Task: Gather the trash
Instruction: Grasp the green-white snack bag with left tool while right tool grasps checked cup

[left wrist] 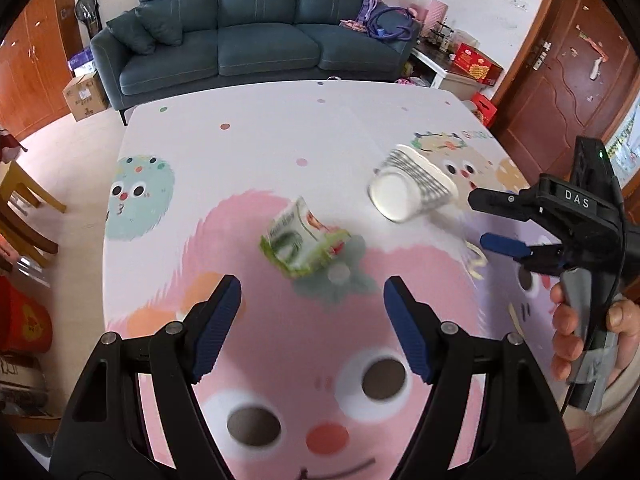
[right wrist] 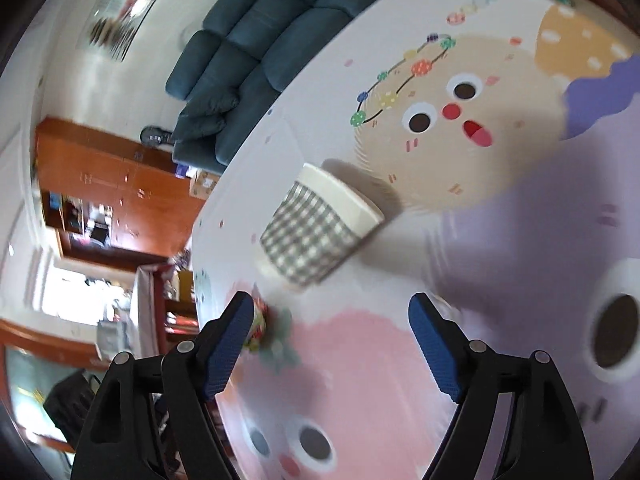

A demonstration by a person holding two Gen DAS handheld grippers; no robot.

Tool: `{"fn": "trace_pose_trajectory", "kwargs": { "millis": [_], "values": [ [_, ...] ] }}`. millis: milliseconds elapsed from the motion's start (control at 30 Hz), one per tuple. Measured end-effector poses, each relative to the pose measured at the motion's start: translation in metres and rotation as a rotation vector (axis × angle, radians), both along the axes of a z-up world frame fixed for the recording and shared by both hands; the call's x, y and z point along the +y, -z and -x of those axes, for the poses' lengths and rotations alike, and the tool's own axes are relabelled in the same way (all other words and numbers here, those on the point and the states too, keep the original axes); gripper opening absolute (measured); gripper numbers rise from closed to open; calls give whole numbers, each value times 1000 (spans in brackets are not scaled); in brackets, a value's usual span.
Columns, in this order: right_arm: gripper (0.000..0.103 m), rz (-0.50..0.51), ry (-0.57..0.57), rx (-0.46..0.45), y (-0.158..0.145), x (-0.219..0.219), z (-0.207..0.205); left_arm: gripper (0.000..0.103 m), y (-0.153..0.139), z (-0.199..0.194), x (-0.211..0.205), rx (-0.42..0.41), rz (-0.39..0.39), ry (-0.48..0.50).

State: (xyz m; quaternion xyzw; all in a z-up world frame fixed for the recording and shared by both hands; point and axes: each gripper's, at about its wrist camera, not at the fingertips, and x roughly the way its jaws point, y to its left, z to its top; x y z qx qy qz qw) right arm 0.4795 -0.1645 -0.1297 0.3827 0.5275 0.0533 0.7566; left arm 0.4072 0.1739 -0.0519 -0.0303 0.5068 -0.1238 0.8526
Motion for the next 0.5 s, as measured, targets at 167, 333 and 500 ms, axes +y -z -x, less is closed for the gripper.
{"fn": "trace_pose_trajectory", "kwargs": {
  "millis": [167,333,500],
  "values": [
    [81,-41,52,4,25,5,-23,71,18,-36,1,10,-2,-13],
    [82,-54,79,-32,35,13,-45,71,41,-68,9,53,22,-49],
    [68,20,53,-46,38,27,-56,71,65,-86,11,94,8,-47]
  ]
}}
